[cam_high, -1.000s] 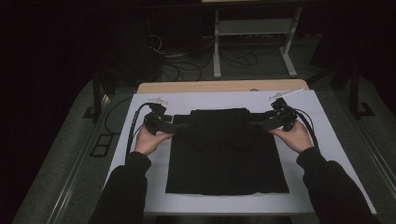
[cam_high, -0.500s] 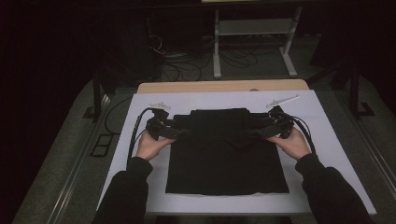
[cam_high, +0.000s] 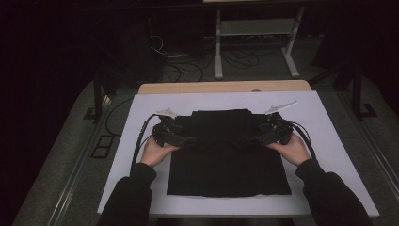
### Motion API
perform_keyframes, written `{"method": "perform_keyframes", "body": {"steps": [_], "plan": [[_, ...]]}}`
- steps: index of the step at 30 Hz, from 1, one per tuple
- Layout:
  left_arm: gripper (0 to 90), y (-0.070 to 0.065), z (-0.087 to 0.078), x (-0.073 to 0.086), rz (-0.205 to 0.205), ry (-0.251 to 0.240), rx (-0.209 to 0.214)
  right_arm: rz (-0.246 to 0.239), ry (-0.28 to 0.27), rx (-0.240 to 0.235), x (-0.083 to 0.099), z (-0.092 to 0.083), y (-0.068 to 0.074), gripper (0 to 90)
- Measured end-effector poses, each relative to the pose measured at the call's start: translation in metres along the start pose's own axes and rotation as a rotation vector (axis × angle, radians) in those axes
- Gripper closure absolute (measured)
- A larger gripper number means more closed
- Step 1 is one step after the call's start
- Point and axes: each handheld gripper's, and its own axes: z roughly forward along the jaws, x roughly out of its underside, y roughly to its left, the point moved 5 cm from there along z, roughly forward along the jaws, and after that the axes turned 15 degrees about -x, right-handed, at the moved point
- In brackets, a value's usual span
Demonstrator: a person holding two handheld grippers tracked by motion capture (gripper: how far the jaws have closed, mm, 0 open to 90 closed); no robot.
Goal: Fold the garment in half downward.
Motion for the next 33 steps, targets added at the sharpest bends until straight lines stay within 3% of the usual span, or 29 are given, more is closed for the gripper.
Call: {"method": "perform_keyframes", "body": {"steps": [5, 7, 20, 25, 30, 33], "plan": [[0.0, -0.003, 0.003, 0.002, -0.006, -0.001, 0.011, -0.001, 0.001, -0.014, 0.001, 0.003, 0.001, 8.1], [0.0, -0.004, 0.005, 0.002, -0.003, 0.002, 0.017, -0.004, 0.005, -0.019, 0.002, 0.004, 0.002, 13.6], [0.0, -0.007, 0.014, 0.006, 0.026, 0.030, 0.028, -0.016, 0.035, -0.038, 0.004, 0.013, 0.004, 29.3], [0.3, -0.009, 0.016, 0.007, 0.041, 0.034, 0.029, -0.019, 0.045, -0.036, 0.005, 0.014, 0.005, 30.7], [6.3, -0.010, 0.017, 0.008, 0.051, 0.032, 0.028, -0.021, 0.056, -0.031, 0.006, 0.014, 0.005, 33.6], [14.7, -0.011, 0.017, 0.008, 0.057, 0.020, 0.014, -0.022, 0.063, -0.023, 0.007, 0.015, 0.004, 35.6]]}}
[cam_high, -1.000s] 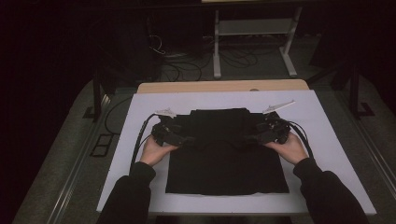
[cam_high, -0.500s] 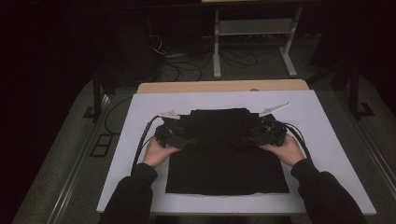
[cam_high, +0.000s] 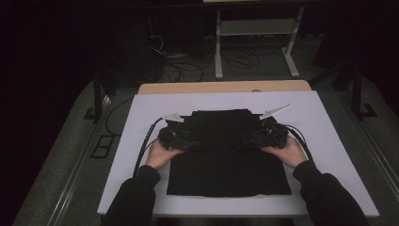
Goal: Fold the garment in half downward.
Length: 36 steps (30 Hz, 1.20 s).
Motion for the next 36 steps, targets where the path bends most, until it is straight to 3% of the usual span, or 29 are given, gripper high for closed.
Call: {"method": "perform_keyframes", "body": {"steps": [2, 4, 9, 10, 17, 20, 24, 29, 36], "plan": [[20.1, -0.0002, 0.0004, 0.0006, 0.013, 0.005, -0.004, 0.002, 0.008, 0.000, 0.0006, 0.0008, 0.0000, 36.6], [31.2, -0.0012, 0.0003, 0.0014, 0.029, -0.003, -0.010, 0.000, 0.014, 0.002, 0.0011, 0.0017, 0.0000, 37.9], [46.8, -0.0029, 0.0014, 0.0017, 0.012, -0.002, 0.024, -0.007, 0.022, -0.005, 0.0019, 0.0038, 0.0000, 42.7], [48.2, -0.0023, 0.0015, 0.0021, 0.024, 0.005, 0.023, -0.004, 0.025, -0.004, 0.0021, 0.0041, -0.0001, 43.4], [64.3, -0.0019, 0.0055, 0.0060, 0.026, 0.032, 0.022, -0.010, 0.044, -0.009, 0.0035, 0.0053, -0.0007, 61.0], [70.3, -0.0012, 0.0069, 0.0073, 0.027, 0.049, 0.021, -0.012, 0.053, -0.011, 0.0041, 0.0057, -0.0001, 73.3], [77.4, -0.0009, 0.0090, 0.0084, 0.024, 0.061, 0.015, -0.017, 0.069, -0.017, 0.0048, 0.0070, 0.0001, 80.4], [84.9, 0.0019, 0.0079, 0.0084, 0.011, 0.062, 0.015, -0.012, 0.076, -0.022, 0.0054, 0.0077, 0.0004, 81.6], [86.4, 0.0016, 0.0048, 0.0076, 0.008, 0.052, 0.018, -0.020, 0.066, -0.036, 0.0053, 0.0055, 0.0024, 82.2]]}}
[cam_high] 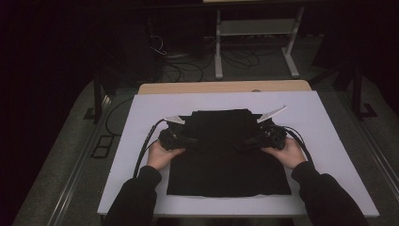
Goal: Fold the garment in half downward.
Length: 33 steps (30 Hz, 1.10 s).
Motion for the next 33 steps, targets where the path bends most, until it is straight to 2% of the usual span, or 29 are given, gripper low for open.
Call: {"method": "perform_keyframes", "body": {"steps": [6, 11, 13, 20, 33], "plan": [[86.6, -0.003, -0.003, 0.000, -0.003, -0.012, 0.002, -0.009, -0.004, -0.003, 0.002, -0.003, 0.004, 82.7], [86.7, -0.003, -0.009, 0.000, -0.038, -0.039, -0.004, -0.007, -0.013, -0.008, 0.006, -0.006, 0.007, 82.9], [86.9, -0.004, -0.011, 0.001, -0.040, -0.043, -0.003, 0.000, -0.015, -0.009, 0.007, -0.007, 0.008, 83.0], [87.0, -0.010, -0.016, 0.003, -0.025, -0.045, 0.003, 0.004, -0.040, -0.018, 0.009, -0.012, 0.012, 83.2], [87.0, -0.019, -0.022, 0.009, -0.026, -0.042, 0.016, 0.020, -0.041, -0.041, 0.019, -0.014, 0.021, 83.2]]}}
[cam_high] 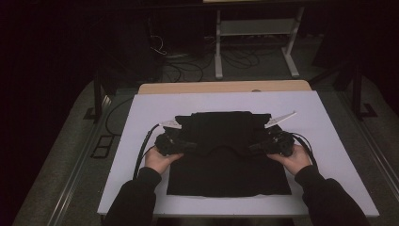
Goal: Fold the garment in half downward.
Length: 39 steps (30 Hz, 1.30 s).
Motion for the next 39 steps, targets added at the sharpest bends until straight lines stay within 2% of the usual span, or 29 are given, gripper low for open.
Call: {"method": "perform_keyframes", "body": {"steps": [14, 19, 24, 33, 36, 39], "plan": [[86.9, -0.012, -0.004, 0.004, 0.023, 0.012, 0.016, -0.008, 0.009, -0.014, 0.007, -0.001, 0.009, 83.3], [86.9, -0.013, -0.005, 0.007, 0.019, 0.018, 0.014, -0.003, 0.011, -0.017, 0.011, -0.001, 0.012, 83.3], [86.9, -0.016, -0.011, 0.008, 0.012, -0.002, 0.018, -0.009, 0.004, -0.025, 0.013, -0.003, 0.018, 83.4], [87.0, -0.027, -0.018, 0.010, 0.030, -0.005, 0.034, -0.022, -0.002, -0.037, 0.017, -0.008, 0.027, 83.4], [86.9, -0.031, -0.020, 0.011, 0.024, -0.015, 0.048, -0.024, -0.004, -0.041, 0.019, -0.010, 0.030, 83.4], [86.9, -0.037, -0.018, 0.015, 0.039, 0.003, 0.051, -0.017, 0.001, -0.044, 0.022, -0.010, 0.032, 83.4]]}}
